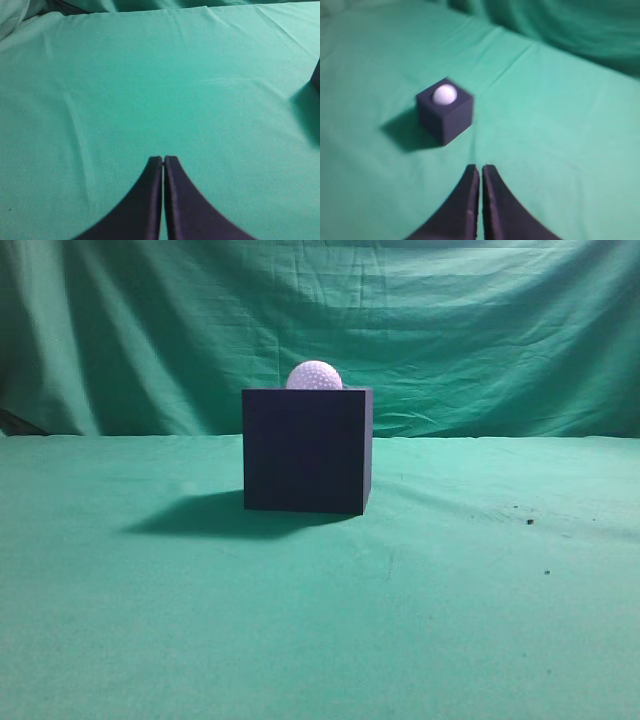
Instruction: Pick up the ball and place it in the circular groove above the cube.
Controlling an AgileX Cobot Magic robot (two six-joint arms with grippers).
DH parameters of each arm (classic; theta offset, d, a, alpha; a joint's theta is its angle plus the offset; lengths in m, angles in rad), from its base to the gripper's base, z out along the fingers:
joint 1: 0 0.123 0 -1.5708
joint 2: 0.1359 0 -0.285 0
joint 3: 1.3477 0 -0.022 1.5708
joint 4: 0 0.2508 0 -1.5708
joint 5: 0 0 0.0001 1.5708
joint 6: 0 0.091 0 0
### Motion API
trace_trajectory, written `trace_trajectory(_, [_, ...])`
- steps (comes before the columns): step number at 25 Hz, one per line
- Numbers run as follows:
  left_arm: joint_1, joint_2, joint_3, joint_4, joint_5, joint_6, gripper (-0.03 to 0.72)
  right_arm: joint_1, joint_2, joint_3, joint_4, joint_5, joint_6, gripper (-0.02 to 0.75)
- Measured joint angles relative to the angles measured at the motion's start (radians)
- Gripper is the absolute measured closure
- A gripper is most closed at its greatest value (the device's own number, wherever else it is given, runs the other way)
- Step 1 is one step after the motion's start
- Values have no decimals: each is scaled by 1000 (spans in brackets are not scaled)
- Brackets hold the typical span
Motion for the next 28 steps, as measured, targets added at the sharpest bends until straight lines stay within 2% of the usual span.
trace_trajectory(6, [0,0,0,0,0,0,688,-190,-154,222,-2,-212,-16,738])
trace_trajectory(13, [0,0,0,0,0,0,688,-334,-350,474,4,-350,-16,738])
trace_trajectory(21, [0,0,0,0,0,0,688,-437,-385,634,72,-430,-16,738])
trace_trajectory(28, [0,0,0,0,0,0,688,-455,-385,723,83,-470,-16,738])
